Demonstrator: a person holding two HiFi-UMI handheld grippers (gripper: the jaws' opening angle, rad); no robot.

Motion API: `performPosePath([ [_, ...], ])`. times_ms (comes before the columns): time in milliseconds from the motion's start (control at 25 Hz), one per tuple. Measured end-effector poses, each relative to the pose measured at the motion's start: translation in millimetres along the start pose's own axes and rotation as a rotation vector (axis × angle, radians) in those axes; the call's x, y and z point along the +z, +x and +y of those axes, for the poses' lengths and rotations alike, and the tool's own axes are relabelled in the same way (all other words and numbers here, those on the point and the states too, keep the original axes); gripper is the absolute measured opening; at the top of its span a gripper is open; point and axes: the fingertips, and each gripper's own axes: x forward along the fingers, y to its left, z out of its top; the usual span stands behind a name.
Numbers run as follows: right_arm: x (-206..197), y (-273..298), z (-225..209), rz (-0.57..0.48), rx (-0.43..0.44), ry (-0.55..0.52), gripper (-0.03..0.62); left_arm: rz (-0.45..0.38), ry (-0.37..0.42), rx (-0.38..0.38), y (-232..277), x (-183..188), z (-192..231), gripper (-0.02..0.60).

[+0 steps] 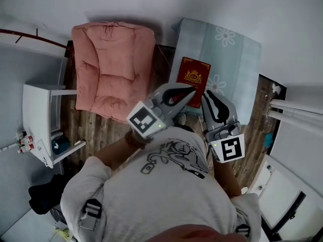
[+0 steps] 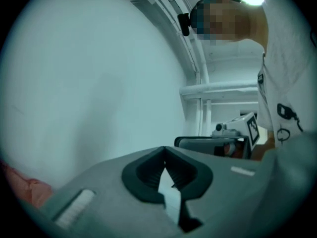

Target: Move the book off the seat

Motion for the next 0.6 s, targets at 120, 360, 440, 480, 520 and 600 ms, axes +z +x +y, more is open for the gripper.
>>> performPosePath([
  [120, 11.6, 0.8, 7.4, -0.007, 0.01, -0.005, 0.041, 0.001, 0.012, -0.026, -3.0, 10.6, -5.9, 0.005],
  [360, 27.2, -0.4, 14.4, -0.03, 0.003, -0.019, 0.008, -0.023, 0.025, -0.055, -10.1, 26.5, -14.6, 0.005],
  [440, 29.5, -0.7, 15.8, -0.034, 0.001, -0.021, 0.008, -0.029, 0.026, -0.056, -10.5, 29.6, -15.7, 0.005],
  [480, 30.6, -0.8, 16.2, -0.036, -0.001, -0.021, 0.008, -0.032, 0.025, -0.054, -10.5, 30.7, -15.8, 0.005],
  [520, 31.4, -0.8, 16.3, -0.038, -0.003, -0.02, 0.008, -0.035, 0.025, -0.052, -10.6, 31.8, -15.7, 0.005],
  [600, 31.6, -0.8, 16.7, -0.039, -0.006, -0.018, 0.008, -0.038, 0.027, -0.046, -11.4, 33.3, -15.0, 0.005],
])
